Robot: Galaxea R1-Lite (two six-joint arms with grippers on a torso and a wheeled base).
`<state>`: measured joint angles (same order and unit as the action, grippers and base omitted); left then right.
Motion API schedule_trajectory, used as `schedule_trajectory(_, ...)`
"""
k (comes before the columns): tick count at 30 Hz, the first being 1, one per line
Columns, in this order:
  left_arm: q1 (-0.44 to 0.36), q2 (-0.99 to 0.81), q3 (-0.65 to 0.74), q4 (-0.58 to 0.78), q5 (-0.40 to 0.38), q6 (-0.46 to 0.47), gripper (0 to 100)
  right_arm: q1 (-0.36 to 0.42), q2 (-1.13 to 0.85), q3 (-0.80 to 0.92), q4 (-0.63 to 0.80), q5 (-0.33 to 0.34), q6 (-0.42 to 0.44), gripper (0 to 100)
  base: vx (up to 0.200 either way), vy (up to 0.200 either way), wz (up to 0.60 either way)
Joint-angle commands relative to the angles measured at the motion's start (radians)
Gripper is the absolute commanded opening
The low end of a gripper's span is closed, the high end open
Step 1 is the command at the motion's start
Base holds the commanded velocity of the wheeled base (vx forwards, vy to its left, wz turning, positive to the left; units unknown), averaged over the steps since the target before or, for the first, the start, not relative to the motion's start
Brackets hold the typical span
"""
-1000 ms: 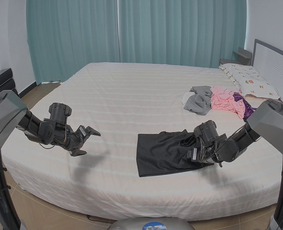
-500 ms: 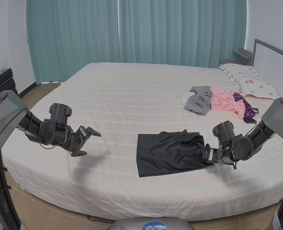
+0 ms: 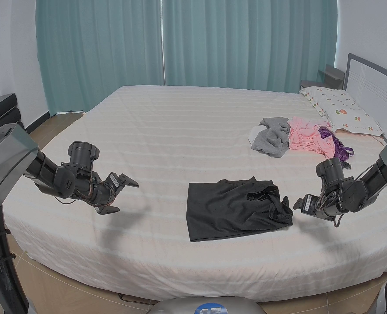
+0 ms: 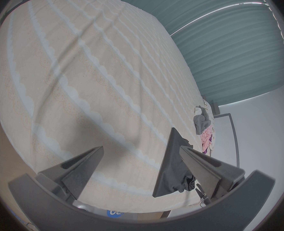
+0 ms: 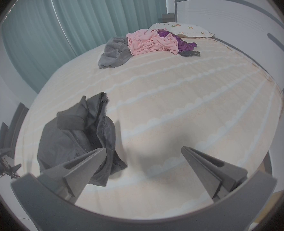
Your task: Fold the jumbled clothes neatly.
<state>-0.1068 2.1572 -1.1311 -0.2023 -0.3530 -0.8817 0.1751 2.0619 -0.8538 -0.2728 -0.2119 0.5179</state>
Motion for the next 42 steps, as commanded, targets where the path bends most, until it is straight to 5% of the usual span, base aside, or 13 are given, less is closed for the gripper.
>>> schedule_trajectory(1, -0.002, 0.0, 0.001, 0.0, 0.0, 0.0, 100, -0.037, -0.029, 0.006, -0.026, 0.069, 0.024, 100, 0.0, 0.0, 0.0)
schedule_trajectory(11, -0.005, -0.007, 0.002, 0.0, 0.006, -0.002, 100, 0.003, -0.166, 0.002, -0.017, 0.256, 0.179, 100, 0.0, 0.0, 0.0)
schedule_trajectory(28, -0.007, -0.007, -0.006, -0.002, -0.011, -0.071, 100, 0.224, 0.034, -0.131, -0.022, 0.266, 0.298, 100, 0.082, 0.0, 0.0)
schedule_trajectory(42, -0.007, -0.004, 0.005, -0.002, -0.012, -0.059, 100, 0.247, 0.176, -0.269, -0.016, 0.264, 0.317, 100, 0.029, 0.0, 0.0)
